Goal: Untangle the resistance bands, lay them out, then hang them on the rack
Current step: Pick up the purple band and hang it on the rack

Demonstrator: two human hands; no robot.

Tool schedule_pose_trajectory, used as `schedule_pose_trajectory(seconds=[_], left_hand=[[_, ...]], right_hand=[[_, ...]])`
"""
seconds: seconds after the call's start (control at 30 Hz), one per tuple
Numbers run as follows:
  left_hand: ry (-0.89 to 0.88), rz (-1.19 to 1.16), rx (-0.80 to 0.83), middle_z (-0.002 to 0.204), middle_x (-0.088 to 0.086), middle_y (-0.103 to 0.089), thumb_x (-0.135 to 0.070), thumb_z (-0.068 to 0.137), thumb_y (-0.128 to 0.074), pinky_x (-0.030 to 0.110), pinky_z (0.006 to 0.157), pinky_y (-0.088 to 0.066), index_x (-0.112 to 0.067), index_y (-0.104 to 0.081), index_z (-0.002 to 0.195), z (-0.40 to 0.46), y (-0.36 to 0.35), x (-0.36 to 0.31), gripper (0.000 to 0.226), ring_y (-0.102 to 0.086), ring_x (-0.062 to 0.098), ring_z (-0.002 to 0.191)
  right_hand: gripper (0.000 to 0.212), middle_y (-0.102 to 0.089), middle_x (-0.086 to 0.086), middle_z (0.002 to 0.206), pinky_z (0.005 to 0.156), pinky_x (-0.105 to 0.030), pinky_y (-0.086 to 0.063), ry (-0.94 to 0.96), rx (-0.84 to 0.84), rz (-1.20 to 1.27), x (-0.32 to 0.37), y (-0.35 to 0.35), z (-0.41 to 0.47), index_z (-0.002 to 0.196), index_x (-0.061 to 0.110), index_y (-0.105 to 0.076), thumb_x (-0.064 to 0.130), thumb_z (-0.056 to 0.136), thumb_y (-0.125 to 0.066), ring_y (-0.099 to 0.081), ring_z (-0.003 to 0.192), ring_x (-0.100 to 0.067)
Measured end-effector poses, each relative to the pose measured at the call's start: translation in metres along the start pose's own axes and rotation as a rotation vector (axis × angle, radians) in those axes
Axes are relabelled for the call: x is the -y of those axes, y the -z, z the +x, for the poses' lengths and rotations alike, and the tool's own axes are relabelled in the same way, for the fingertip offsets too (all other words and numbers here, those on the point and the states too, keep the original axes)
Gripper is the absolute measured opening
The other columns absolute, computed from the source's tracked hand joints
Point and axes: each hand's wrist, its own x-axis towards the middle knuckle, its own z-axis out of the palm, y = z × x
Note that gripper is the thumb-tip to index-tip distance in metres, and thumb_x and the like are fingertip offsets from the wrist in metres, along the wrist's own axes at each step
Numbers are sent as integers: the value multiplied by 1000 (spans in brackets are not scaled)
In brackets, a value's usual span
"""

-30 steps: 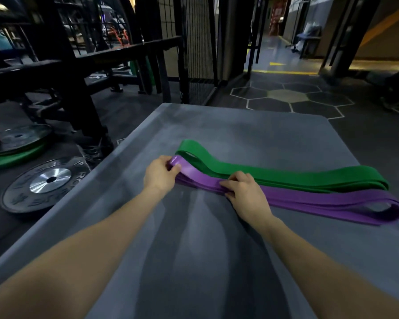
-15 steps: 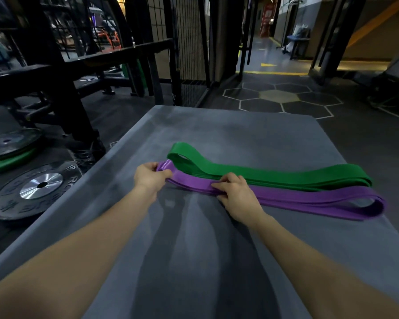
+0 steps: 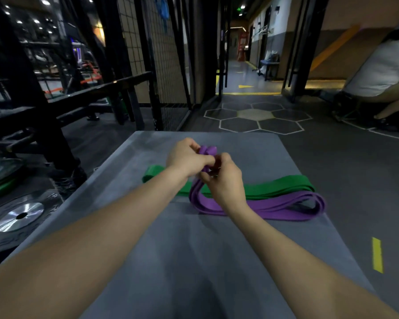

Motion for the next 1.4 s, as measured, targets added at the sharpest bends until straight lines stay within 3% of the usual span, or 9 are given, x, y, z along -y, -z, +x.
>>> schedule_pose_trajectory(seconds=[0.13,0.27,0.37,0.53,0.63,0.93,1.1,1.2,1.4], left_hand=[[-76,5,128,64,-2,-54,-17,48,-88,35,69,-48,-20,-49,65,0,-36,-22,42,-53,19,67],[-140,-38,299,89,2,-61,-17,61,-86,26,81,-44,-17,-56,85,-5,-57,-5,39,-55,15,85],[-154,161,193,118,12,-55,-16,59,-87,27,96,-40,-13,-57,110,-13,-67,45,59,-55,23,108],[-12,248,173,124,15,-51,-13,61,-85,30,99,-39,-7,-51,125,-26,-94,97,73,-52,29,111],[11,178,192,123,11,-58,-12,65,-82,35,98,-45,-11,-51,125,-20,-104,109,68,-58,27,106],[-49,64,315,101,3,-60,-7,74,-76,17,70,-41,-16,-49,106,-17,-103,109,43,-57,17,89],[-54,48,336,94,-3,-59,-9,68,-81,24,77,-44,-19,-46,103,-20,-107,103,51,-57,15,85],[-121,94,342,106,5,-54,-8,69,-79,25,85,-41,-17,-54,110,-21,-108,100,48,-54,22,95],[-205,335,418,94,13,-58,-23,57,-88,30,75,-44,-5,-67,96,-28,-78,71,47,-56,27,85]], right_hand=[[25,-65,-13,97,74,-39,-49,-75,-146,-47,-14,28,-1,96,9,-48,16,80,-66,-62,90,-32],[24,-64,-17,98,62,-24,-28,-209,-256,-42,-38,58,-4,99,3,-52,13,82,-64,-59,91,-32],[23,-59,-14,87,65,-25,-32,-335,-339,-28,-61,81,-5,96,1,-52,12,80,-64,-60,90,-34],[19,-61,-16,91,65,-26,-33,-412,-373,-61,-88,104,-12,95,2,-51,9,81,-62,-60,91,-32],[26,-64,-19,101,77,-34,-42,-433,-375,-93,-97,113,-13,104,-1,-53,10,82,-61,-59,96,-34],[28,-61,-16,103,86,-45,-50,-529,-365,-86,-113,119,-19,108,0,-51,7,83,-61,-60,96,-34],[27,-56,-12,95,78,-38,-49,-543,-378,-75,-110,124,-22,107,0,-48,6,84,-60,-59,92,-32],[36,-57,-17,105,80,-41,-51,-556,-389,-75,-110,128,-25,117,0,-41,5,86,-58,-58,93,-32],[38,-56,-18,109,80,-44,-52,-558,-371,-65,-101,134,-30,118,1,-38,5,86,-58,-57,90,-31]])
